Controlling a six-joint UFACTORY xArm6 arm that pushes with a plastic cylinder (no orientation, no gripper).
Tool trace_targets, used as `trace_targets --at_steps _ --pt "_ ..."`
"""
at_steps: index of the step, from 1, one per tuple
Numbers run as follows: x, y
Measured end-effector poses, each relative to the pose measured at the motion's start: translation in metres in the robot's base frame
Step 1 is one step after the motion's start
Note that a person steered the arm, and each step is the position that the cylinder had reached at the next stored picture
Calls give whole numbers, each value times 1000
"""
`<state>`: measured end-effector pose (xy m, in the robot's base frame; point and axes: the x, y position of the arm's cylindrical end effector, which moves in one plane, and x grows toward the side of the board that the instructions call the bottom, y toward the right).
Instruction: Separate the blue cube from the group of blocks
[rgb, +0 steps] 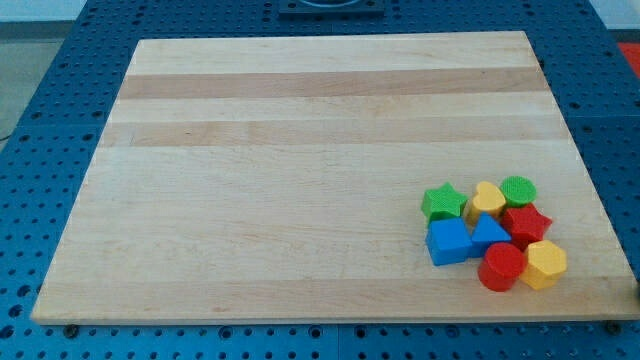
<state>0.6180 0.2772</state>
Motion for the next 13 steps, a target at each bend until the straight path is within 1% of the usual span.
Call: trace_targets --at_steps 1,2,3,6,7,8,9,10,11,13 --pt "0 -87" --pt "0 -126" --pt "-6 -134" --pt "-45 -134" --pt "-53 -148" --pt "-57 -193" --pt "-41 -191" --pt "-29 -158" --pt "-37 -136" --pt "-89 -140"
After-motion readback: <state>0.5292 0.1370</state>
